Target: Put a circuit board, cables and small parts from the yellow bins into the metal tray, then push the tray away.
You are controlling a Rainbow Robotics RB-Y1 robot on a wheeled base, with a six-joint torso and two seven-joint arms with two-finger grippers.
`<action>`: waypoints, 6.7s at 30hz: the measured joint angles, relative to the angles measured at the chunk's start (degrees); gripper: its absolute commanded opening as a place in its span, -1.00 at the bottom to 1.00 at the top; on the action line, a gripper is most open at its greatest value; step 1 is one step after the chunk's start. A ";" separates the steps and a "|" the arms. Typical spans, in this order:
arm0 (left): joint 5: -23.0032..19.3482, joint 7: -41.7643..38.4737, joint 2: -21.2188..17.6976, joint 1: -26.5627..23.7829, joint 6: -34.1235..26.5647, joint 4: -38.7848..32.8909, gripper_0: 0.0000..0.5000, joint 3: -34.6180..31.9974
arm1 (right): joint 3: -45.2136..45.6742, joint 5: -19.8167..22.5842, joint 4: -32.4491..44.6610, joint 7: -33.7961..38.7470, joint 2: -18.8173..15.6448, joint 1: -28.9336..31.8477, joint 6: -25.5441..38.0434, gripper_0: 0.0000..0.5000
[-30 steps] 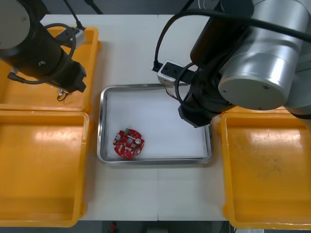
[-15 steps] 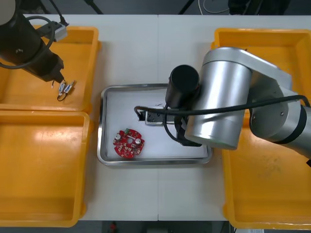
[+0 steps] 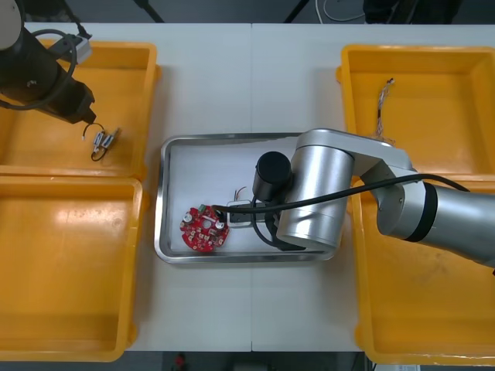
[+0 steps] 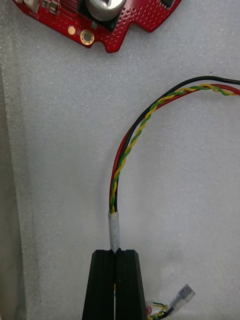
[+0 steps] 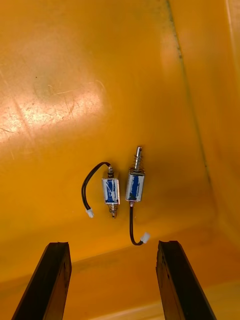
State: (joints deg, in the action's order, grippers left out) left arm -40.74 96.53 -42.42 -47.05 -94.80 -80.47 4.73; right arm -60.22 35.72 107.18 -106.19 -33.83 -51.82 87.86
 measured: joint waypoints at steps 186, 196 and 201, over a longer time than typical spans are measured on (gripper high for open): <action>-7.14 -46.36 5.42 -1.19 -5.42 -25.27 -1.00 23.63 | 62.58 -20.58 -55.54 38.39 11.05 -4.16 -10.96 -1.00; -3.44 -46.36 7.71 -1.20 2.28 -18.95 -1.00 28.94 | 62.59 -23.96 -48.21 38.37 11.02 -4.18 2.23 -1.00; -1.83 -46.36 7.93 -1.20 5.38 -15.96 -1.00 31.15 | 62.73 -24.01 -41.76 38.31 10.89 -4.18 10.38 -1.00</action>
State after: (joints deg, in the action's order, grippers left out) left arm -42.56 50.17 -34.49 -48.25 -89.43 -96.42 35.88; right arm 2.51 11.71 65.42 -67.88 -22.93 -56.00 98.24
